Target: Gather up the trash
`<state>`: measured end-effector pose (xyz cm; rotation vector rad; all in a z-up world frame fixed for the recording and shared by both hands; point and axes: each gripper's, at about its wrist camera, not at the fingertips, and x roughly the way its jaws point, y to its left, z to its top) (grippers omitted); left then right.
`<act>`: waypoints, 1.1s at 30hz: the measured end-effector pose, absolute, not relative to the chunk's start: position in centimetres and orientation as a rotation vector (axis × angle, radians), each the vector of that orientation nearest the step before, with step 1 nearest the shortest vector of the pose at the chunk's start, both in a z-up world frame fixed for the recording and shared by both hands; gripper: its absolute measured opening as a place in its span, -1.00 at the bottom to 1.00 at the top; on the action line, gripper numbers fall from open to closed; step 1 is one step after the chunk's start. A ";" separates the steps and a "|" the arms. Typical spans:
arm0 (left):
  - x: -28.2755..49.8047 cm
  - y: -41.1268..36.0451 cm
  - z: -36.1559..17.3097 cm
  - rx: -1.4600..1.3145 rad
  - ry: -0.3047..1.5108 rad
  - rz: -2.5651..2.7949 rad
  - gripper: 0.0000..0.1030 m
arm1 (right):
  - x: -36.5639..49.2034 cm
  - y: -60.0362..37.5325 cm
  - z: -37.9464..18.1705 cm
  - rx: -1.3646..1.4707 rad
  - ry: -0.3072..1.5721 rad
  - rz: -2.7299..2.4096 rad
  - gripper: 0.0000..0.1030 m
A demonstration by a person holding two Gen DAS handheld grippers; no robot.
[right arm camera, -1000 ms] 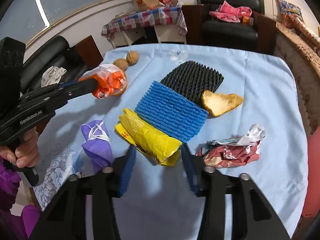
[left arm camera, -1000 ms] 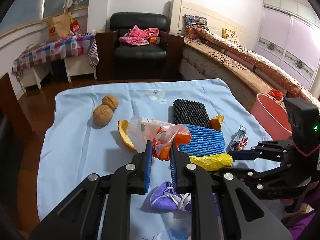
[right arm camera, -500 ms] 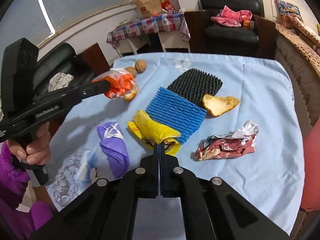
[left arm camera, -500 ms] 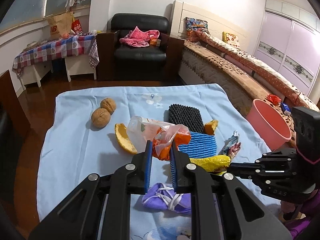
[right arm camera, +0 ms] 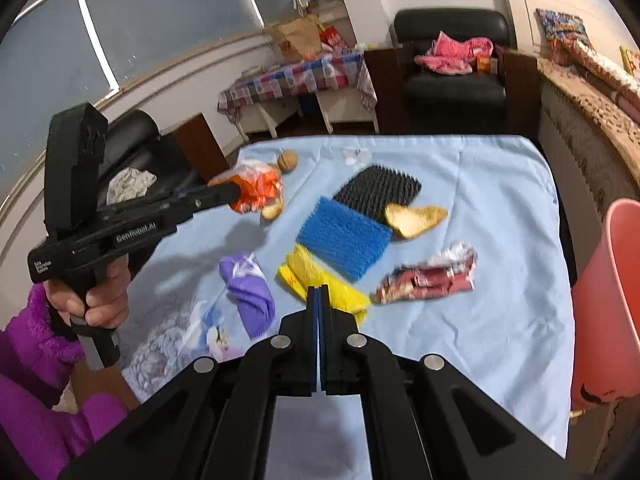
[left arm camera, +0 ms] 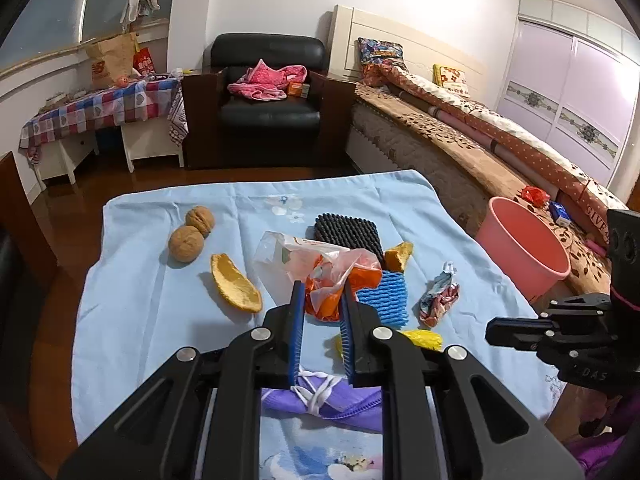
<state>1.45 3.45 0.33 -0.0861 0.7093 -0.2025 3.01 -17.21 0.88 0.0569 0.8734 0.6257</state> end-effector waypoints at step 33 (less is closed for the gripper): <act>2.0 -0.8 1.5 -0.102 0.701 -0.285 -0.69 | 4.4 -18.5 -0.3 0.047 0.869 0.537 -0.83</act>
